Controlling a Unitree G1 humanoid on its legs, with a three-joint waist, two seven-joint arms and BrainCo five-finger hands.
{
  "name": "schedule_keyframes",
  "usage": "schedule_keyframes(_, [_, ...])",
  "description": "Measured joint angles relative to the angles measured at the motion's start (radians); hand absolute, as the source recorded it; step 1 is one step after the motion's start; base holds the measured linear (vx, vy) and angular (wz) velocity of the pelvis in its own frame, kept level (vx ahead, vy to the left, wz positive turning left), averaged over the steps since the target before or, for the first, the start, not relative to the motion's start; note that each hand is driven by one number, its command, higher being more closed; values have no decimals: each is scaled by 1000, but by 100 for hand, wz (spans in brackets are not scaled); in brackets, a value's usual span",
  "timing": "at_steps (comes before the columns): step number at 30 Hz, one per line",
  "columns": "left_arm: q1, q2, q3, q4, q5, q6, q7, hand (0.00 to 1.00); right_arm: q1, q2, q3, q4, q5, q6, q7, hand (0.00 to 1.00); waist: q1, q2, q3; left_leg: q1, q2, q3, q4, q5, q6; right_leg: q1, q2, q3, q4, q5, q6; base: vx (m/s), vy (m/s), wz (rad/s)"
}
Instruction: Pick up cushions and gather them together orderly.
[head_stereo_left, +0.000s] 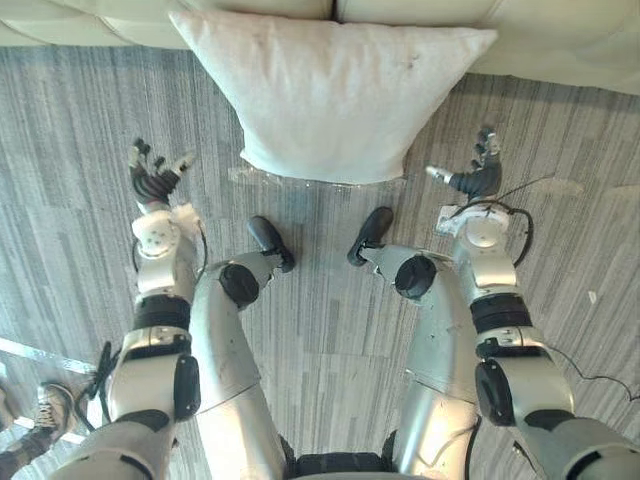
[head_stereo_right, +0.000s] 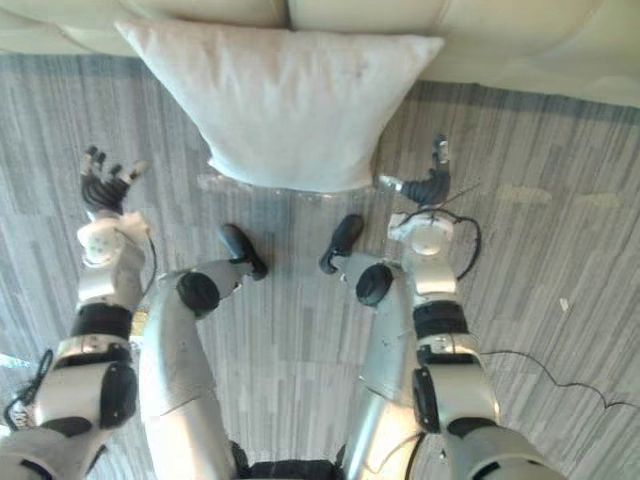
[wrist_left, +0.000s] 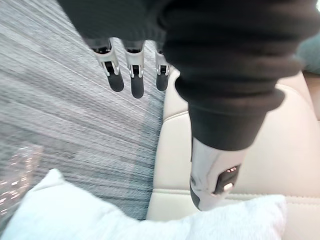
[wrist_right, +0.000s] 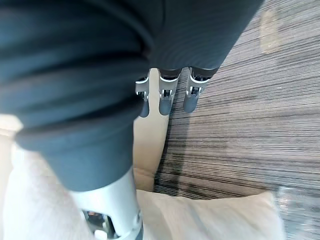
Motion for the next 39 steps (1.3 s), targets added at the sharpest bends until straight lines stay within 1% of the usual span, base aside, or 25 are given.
schedule_keyframes(2, [-33, 15, -10, 0, -7, 0, 0, 0, -45, -4, -5, 1, 26, 0, 0, 0, 1, -1, 1, -38, -5, -9, 0, 4, -2, -32, -3, -4, 0, 2, 2, -107, -18, 6])
schedule_keyframes(4, [-63, 25, -45, 0, -7, 0, -2, 0, -68, -7, -9, 1, 62, -1, -6, 0, 1, 0, 2, -72, -16, -20, -6, 12, -5, -56, -10, -12, 0, 2, 2, -90, -10, 14])
schedule_keyframes(7, [-105, 30, -82, 0, -6, 0, -3, 0, -102, -8, -6, 2, 78, -1, -9, 0, 2, 0, 2, -111, -18, -21, -10, 30, 1, -92, -14, -15, 2, 6, -2, -61, -5, 10])
schedule_keyframes(10, [-166, 31, -145, 0, -4, 1, -4, 0, -164, -2, 16, 6, 95, -1, -16, 0, 4, 0, 3, -159, -17, -27, 12, 36, 14, -136, -19, -14, 23, 18, -23, -40, 3, 3])
schedule_keyframes(13, [-236, 28, -219, 0, 18, 1, -6, 0, -222, 26, 40, 19, 96, -1, -30, 0, 3, 1, 4, -183, -22, -40, 20, 35, 14, -152, -20, -9, 35, 17, -21, -44, 3, 7])
schedule_keyframes(14, [-274, 25, -253, -3, 25, 2, -6, 0, -255, 41, 44, 40, 96, 0, -39, 0, 1, 2, 4, -186, -28, -40, 10, 34, 7, -155, -22, -9, 32, 13, -15, -75, -11, 13])
schedule_keyframes(17, [-311, 23, -296, -30, 25, 2, -1, 0, -286, 57, 54, 41, 102, 0, -48, 0, 0, 2, 4, -189, -36, -38, 0, 37, 3, -161, -26, -8, 26, 10, -9, -71, -18, 8])
schedule_keyframes(18, [-334, 17, -324, -46, 25, 1, 2, 100, -295, 62, 55, 41, 112, 0, -50, 100, 0, 2, 4, -191, -39, -37, -7, 41, -3, -164, -26, -9, 22, 10, -9, -77, -23, 8])
schedule_keyframes(21, [-368, -12, -374, -65, 24, 2, 41, 100, -307, 86, 55, 32, 151, 0, -75, 100, -2, 2, 4, -192, -44, -40, -17, 47, -10, -164, -27, -12, 18, 11, -11, -81, -27, 6])
schedule_keyframes(22, [-368, -16, -378, -66, 25, 2, 55, 100, -309, 90, 55, 31, 157, 0, -84, 100, -3, 2, 4, -192, -45, -42, -16, 48, -10, -164, -29, -12, 25, 15, -18, -58, -21, 6])
schedule_keyframes(25, [-365, -18, -383, -67, 25, 6, 70, 100, -306, 91, 55, 31, 176, 3, -99, 100, -8, 4, 5, -193, -50, -64, 9, 54, 1, -164, -29, 12, 69, 15, -17, -45, -24, 14])
schedule_keyframes(28, [-352, -30, -381, -78, 25, 7, 91, 100, -304, 93, 62, 30, 177, 3, -110, 100, -11, 4, 5, -185, -50, -74, 18, 54, 1, -152, -9, 40, 74, 5, -2, -60, -30, 6])
schedule_keyframes(30, [-316, -45, -381, -110, 25, 8, 109, 100, -290, 98, 73, 12, 186, 3, -111, 100, -13, 3, 5, -165, -46, -72, 17, 54, 2, -131, 5, 46, 59, 6, -4, -97, -16, -13])
schedule_keyframes(34, [-219, -75, -362, -163, 22, 8, 130, 100, -195, 108, 103, -99, 214, 3, -113, 100, -14, 2, 4, -55, -44, -65, -13, 54, 1, -25, 28, 50, 12, 12, 0, -109, 0, -13])
schedule_keyframes(35, [-185, -88, -362, -187, 14, 8, 130, 100, -166, 116, 103, -128, 216, 0, -113, 100, -16, 1, 2, 0, -50, -59, -41, 56, -11, 27, 34, 49, -15, 16, 3, -109, 8, -7])
schedule_keyframes(37, [-135, -117, -355, -229, 13, 6, 130, 100, -114, 126, 103, -175, 220, -17, -113, 100, -15, 0, 1, 95, -59, -50, -95, 67, -23, 116, 49, 48, -69, 29, 10, -106, 14, -6])
schedule_keyframes(39, [-86, -157, -343, -265, 11, -1, 130, 100, -58, 139, 103, -217, 225, -44, -114, 100, -16, -1, -1, 204, -81, -47, -174, 84, -42, 223, 66, 40, -148, 47, 22, -114, 22, -6])
